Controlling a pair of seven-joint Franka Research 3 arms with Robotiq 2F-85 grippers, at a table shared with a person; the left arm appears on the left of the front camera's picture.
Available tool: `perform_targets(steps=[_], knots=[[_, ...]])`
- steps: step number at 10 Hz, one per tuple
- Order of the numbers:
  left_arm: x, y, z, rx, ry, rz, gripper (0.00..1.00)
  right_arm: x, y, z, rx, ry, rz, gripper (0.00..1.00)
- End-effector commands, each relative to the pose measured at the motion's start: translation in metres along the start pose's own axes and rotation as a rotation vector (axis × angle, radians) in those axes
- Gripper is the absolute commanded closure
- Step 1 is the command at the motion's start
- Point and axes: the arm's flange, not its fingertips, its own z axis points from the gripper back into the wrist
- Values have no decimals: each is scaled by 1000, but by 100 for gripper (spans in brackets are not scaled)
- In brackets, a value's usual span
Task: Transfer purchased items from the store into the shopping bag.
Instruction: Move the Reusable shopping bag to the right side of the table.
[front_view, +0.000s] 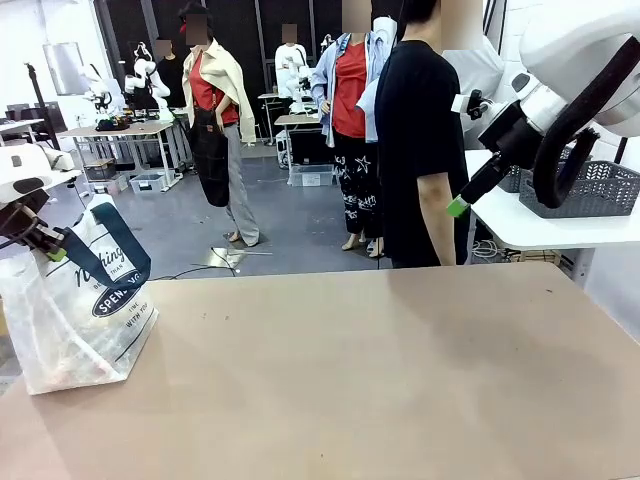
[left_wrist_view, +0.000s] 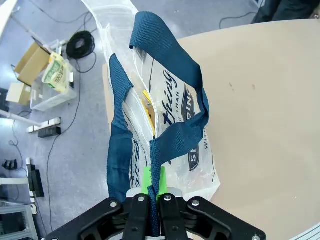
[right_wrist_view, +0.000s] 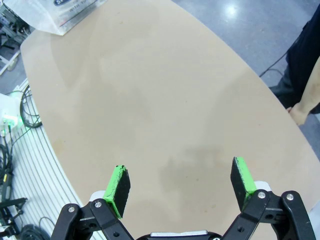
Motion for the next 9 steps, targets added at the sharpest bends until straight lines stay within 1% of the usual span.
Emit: perform_targets(steps=[1,2,6,7,9], knots=[[0,-1,0,8,-7,13,100,-2,-1,0,-4,13,11,0],[0,0,0,0,0,0,90,-2,-1,0,-4,13,11,0],[3,7,14,5,-6,-3,14,-2,-1,0,-4,13,11,0],[4,8,17,-8,-9,-9,0,-2,-1,0,-4,13,11,0],[6,10,26,-8,-20,-15,0,-2,-1,0,-4,13,11,0]])
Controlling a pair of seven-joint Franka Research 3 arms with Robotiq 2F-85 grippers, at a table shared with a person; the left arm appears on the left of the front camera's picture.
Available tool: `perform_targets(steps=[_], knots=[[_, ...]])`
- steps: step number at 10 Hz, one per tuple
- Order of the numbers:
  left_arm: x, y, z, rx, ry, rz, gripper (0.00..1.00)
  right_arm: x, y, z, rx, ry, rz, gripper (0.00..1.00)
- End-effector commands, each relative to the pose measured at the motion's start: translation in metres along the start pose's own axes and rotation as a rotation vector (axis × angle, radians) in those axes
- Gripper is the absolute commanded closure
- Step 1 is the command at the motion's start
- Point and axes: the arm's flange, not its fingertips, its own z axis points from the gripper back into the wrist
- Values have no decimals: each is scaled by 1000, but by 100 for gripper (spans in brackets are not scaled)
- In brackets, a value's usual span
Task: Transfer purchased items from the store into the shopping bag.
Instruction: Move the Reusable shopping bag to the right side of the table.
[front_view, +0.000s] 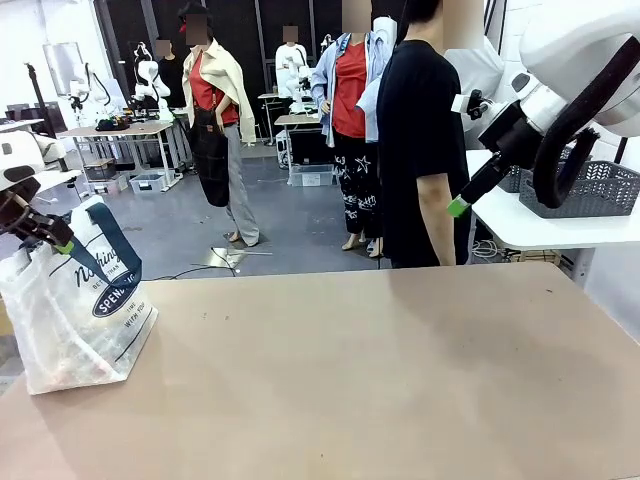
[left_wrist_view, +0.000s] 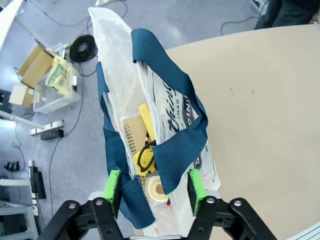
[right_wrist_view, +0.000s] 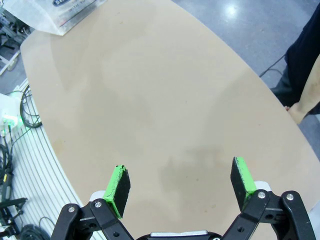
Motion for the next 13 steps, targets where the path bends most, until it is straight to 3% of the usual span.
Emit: perform_targets(steps=[1,4,9,10,13], knots=[[1,5,12,-40,-7,-22,0,-1,-1,0,-4,13,11,0],[5,9,21,-116,-22,-33,0,-1,-1,0,-4,13,11,0],[6,5,26,-29,-2,-40,0,-1,-1,0,-4,13,11,0],[4,2,21,-82,-20,-20,0,-1,-1,0,-4,13,11,0],[4,2,21,-82,-20,-20,0,-1,-1,0,-4,13,11,0]])
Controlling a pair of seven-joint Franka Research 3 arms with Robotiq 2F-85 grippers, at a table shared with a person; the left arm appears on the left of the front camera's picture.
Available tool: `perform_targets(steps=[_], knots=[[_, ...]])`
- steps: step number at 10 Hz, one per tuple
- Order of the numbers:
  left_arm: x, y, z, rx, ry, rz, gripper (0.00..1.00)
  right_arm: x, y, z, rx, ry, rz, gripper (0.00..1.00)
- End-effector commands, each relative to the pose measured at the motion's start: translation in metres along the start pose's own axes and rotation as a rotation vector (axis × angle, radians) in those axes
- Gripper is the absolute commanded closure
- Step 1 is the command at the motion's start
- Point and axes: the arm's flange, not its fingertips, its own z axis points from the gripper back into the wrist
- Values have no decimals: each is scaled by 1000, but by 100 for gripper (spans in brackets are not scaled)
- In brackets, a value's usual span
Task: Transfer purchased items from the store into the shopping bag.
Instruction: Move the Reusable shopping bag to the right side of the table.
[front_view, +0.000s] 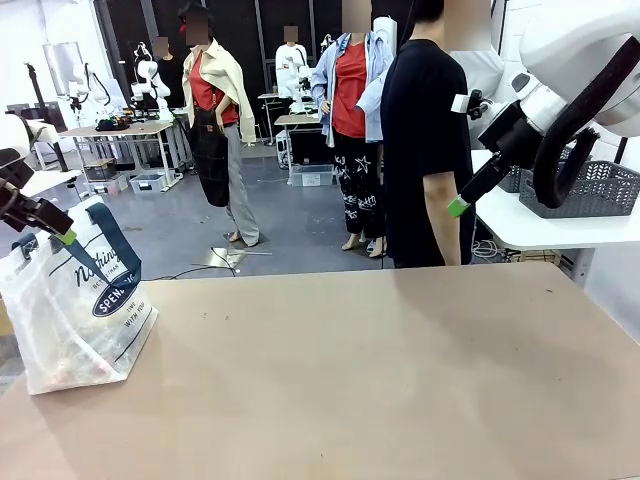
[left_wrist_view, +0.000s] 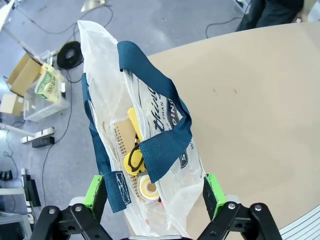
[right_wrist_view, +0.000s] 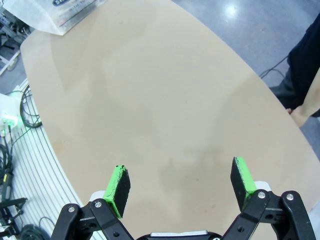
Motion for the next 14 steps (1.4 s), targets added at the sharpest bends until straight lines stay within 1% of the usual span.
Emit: perform_targets(steps=[1,3,4,6,7,8,9,10,11,12,14], knots=[[0,0,0,-8,-3,4,0,-2,-1,0,-4,13,11,0],[0,0,0,0,0,0,0,-2,-1,0,-4,13,11,0],[16,1,10,-13,-29,-101,0,-2,-1,0,-4,13,11,0],[47,-3,21,-59,-71,-218,0,-2,-1,0,-4,13,11,0],[60,-6,19,-135,-102,-298,0,-2,-1,0,-4,13,11,0],[66,-13,18,-212,-160,-385,0,-2,-1,0,-4,13,11,0],[71,-21,15,-297,-210,-448,0,-2,-1,0,-4,13,11,0],[77,-30,11,-383,-252,-483,0,-2,-1,0,-4,13,11,0],[82,-37,6,-491,-360,-566,0,-2,-1,0,-4,13,11,0],[85,-42,3,-538,-410,-603,0,-2,-1,0,-4,13,11,0],[88,-57,-5,-609,-388,-657,0,-2,-1,0,-4,13,11,0]])
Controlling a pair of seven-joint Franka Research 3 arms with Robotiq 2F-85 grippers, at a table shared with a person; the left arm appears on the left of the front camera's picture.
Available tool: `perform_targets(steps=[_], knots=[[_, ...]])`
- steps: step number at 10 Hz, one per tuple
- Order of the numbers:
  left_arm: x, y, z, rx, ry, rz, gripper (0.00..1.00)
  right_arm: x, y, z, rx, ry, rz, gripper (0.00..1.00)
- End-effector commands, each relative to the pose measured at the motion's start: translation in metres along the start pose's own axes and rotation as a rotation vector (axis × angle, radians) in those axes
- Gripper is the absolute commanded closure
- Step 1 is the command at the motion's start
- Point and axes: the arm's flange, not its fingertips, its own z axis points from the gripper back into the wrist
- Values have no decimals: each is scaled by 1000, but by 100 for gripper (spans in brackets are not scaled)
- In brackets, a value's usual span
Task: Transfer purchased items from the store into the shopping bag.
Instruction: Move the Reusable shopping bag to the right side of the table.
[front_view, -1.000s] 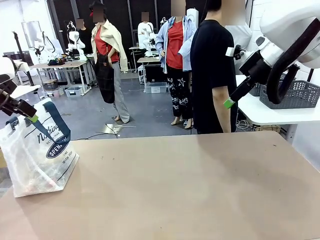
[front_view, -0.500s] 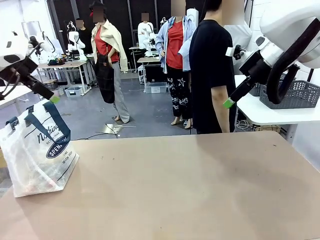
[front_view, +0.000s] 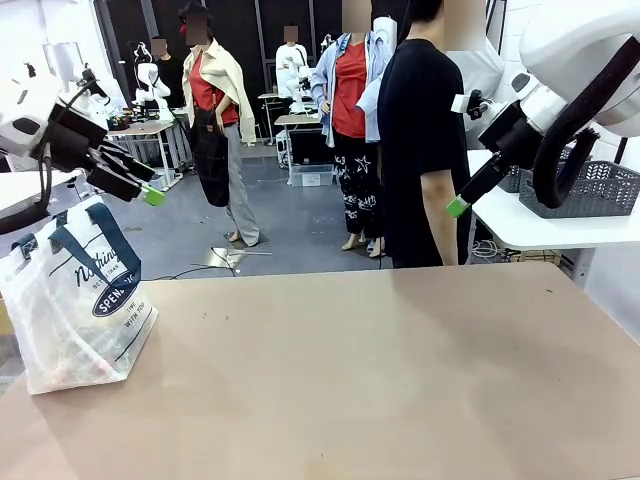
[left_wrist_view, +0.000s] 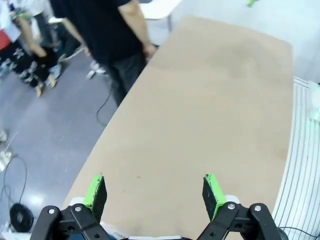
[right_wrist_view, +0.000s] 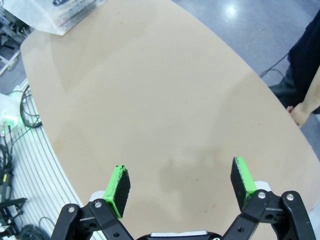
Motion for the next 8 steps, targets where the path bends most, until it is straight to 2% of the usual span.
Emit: perform_targets(steps=[1,3,6,8], knots=[[-4,10,-13,-87,0,-58,0,-2,-1,0,-4,13,11,0],[-7,3,-24,-65,-33,-130,0,-2,-1,0,-4,13,11,0],[-13,6,-31,-79,-17,-85,0,-2,-1,0,-4,13,11,0],[-11,-1,-32,-74,-10,-98,0,-2,-1,0,-4,13,11,0]])
